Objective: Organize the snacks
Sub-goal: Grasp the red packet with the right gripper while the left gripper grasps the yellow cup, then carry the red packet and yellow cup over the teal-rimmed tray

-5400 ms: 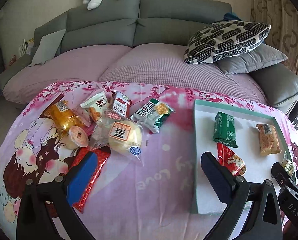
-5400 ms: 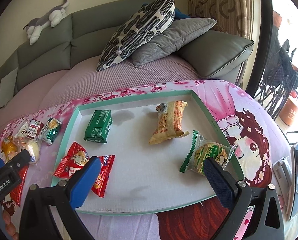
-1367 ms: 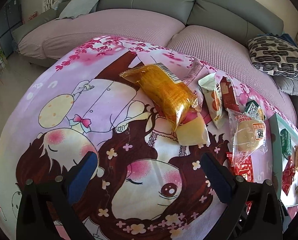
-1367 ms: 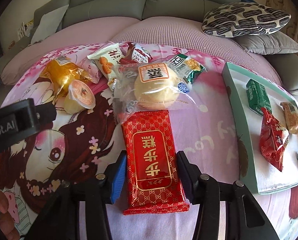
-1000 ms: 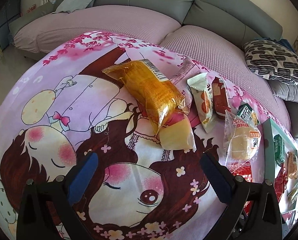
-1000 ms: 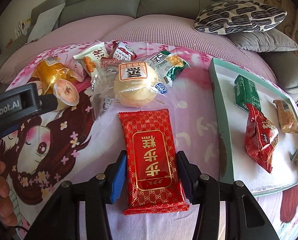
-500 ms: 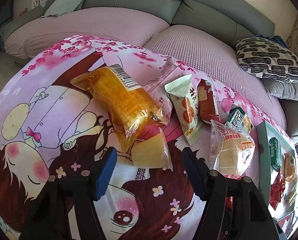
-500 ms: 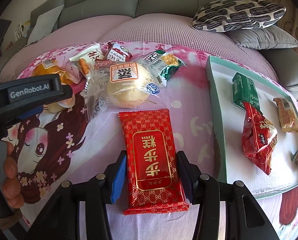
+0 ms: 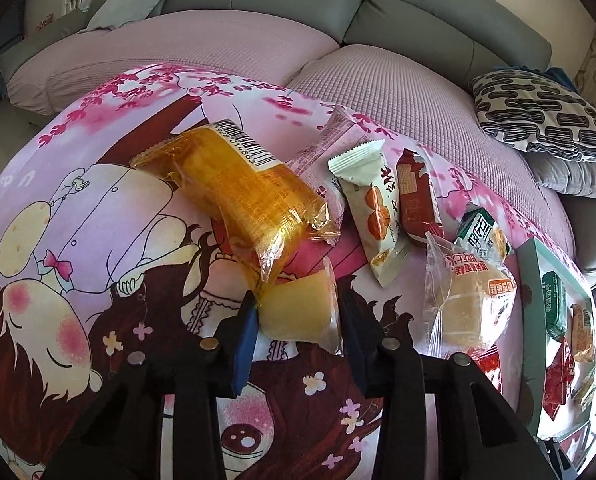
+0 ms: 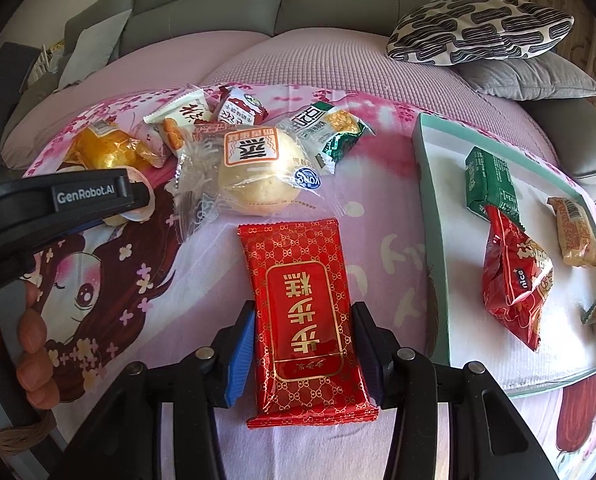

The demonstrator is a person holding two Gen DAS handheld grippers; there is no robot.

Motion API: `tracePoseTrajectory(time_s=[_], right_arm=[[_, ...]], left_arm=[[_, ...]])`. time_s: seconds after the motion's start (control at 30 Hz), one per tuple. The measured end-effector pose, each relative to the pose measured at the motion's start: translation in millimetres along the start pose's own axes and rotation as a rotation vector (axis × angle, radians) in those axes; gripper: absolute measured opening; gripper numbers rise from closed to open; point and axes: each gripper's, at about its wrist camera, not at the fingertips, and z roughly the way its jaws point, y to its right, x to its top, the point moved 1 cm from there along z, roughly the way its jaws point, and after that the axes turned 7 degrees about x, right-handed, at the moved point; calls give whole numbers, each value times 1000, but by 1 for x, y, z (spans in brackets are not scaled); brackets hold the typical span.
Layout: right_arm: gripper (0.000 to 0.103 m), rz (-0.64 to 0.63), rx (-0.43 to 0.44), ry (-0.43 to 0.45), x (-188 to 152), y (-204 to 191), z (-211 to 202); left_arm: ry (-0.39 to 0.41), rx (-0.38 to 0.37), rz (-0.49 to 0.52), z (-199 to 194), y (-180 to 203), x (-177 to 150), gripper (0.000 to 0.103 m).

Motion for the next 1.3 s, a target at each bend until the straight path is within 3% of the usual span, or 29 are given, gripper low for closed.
tracePoseTrajectory(time_s=[0.57, 0.83, 1.3], right_arm=[[49, -1, 88, 17, -9, -6, -23], [49, 6, 118, 51, -13, -7, -39], [49, 54, 105, 112, -14, 23, -71]], left_arm=[[-24, 3, -19, -29, -8, -24, 40], [15, 6, -45, -55, -13, -26, 40], [49, -22, -33, -84, 17, -32, 40]])
